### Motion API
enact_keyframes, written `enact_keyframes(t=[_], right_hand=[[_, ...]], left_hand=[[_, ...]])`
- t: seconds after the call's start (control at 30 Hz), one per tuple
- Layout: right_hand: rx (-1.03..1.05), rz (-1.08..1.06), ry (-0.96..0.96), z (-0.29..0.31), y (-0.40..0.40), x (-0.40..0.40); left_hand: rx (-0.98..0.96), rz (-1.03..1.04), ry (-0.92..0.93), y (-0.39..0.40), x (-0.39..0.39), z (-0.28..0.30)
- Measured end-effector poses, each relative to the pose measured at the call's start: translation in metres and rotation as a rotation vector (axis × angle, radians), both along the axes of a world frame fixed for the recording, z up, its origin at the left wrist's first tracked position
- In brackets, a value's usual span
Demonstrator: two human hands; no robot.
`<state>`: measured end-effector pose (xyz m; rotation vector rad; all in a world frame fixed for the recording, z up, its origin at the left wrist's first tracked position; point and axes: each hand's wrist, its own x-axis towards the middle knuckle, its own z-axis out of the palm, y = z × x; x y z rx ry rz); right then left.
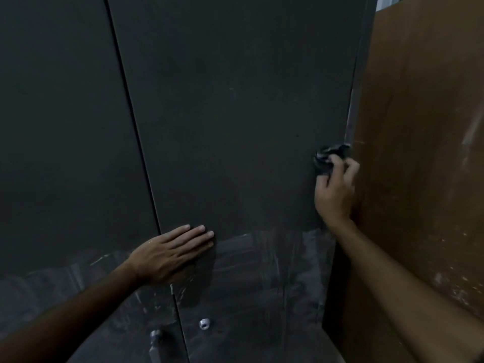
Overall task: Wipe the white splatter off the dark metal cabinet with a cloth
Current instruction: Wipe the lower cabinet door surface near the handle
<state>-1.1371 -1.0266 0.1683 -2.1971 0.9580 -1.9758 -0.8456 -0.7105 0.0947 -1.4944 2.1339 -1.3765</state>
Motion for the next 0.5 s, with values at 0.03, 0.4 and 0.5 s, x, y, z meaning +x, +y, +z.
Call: enact_keyframes(t=[0.03, 0.4, 0.5], right_hand=[[-0.006, -0.001, -0.074, 0.015, 0.01, 0.015], [-0.415, 0.089, 0.188, 0.054, 0.009, 0.023], [-0.212, 0.086, -0.171, 0.13, 0.028, 0.057]], left_hand=[[-0.001, -0.002, 0.001, 0.0, -0.001, 0.0], [-0.01, 0.009, -0.022, 0.001, -0.003, 0.002], [-0.003, 0.021, -0.032, 0.001, 0.0, 0.001]])
